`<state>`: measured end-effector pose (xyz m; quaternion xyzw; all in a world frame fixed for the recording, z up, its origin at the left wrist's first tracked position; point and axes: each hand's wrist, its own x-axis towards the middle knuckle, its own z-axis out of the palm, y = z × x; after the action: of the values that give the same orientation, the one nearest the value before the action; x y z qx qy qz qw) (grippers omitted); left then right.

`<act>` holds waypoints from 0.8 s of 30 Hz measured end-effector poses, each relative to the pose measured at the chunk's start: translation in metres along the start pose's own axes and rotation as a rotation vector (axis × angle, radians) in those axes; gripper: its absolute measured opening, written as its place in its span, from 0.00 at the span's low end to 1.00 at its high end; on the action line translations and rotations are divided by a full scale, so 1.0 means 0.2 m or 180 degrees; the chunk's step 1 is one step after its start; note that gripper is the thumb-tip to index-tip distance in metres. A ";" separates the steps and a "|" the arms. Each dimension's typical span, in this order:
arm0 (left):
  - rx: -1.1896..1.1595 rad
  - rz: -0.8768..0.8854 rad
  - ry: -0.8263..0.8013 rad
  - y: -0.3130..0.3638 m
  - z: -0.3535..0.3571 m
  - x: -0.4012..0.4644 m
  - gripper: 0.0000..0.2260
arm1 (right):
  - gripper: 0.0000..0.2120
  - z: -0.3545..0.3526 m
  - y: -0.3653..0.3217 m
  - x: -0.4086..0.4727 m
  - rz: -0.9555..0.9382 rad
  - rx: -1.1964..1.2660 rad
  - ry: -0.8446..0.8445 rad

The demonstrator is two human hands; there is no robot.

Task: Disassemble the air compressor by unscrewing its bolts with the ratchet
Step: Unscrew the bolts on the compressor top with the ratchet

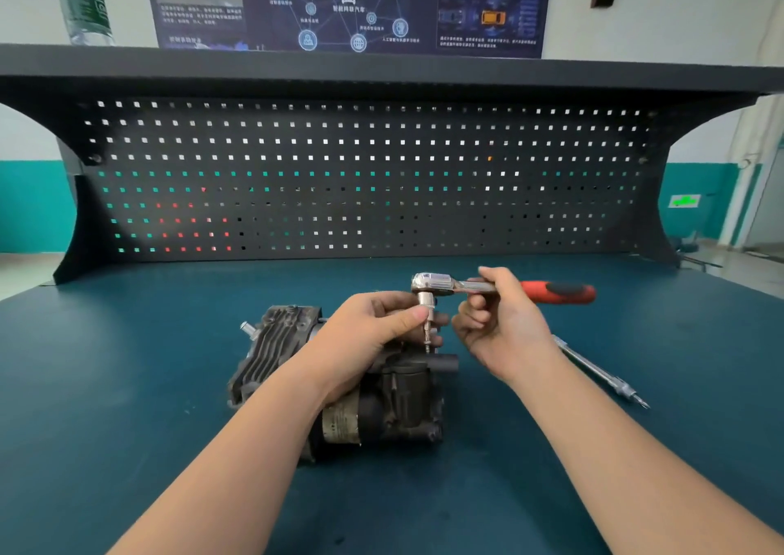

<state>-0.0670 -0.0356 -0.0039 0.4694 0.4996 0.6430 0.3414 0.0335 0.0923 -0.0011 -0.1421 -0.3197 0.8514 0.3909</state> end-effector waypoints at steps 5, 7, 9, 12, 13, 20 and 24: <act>-0.0139 0.0042 0.0123 -0.01 0.00 0.00 0.05 | 0.17 0.09 -0.05 -0.15 -0.2196 -0.1933 -0.0289; 0.0035 0.0134 0.0200 0.00 0.01 0.00 0.05 | 0.19 0.11 -0.05 -0.24 -0.3481 -0.3224 -0.0629; 0.0333 0.0257 0.0249 0.00 0.01 -0.01 0.06 | 0.20 0.13 -0.02 -0.30 -0.4613 -0.3887 -0.1046; 0.0498 0.0297 0.0388 0.01 0.01 -0.02 0.03 | 0.20 0.12 0.00 -0.30 -0.5059 -0.4014 -0.1145; 0.0414 0.0275 0.0376 0.00 0.01 -0.02 0.07 | 0.21 0.11 -0.02 -0.29 -0.4627 -0.3772 -0.1081; -0.0163 -0.0028 0.0122 0.02 0.02 0.00 0.10 | 0.15 0.03 -0.05 -0.04 -0.0521 -0.0450 -0.0325; 0.0078 -0.0044 0.0457 0.02 0.05 0.01 0.05 | 0.13 -0.02 0.03 0.02 0.0287 0.0082 -0.0268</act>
<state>-0.0570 -0.0316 0.0000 0.4228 0.5339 0.6665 0.3033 0.0296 0.0939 -0.0070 -0.1153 -0.3183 0.8774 0.3400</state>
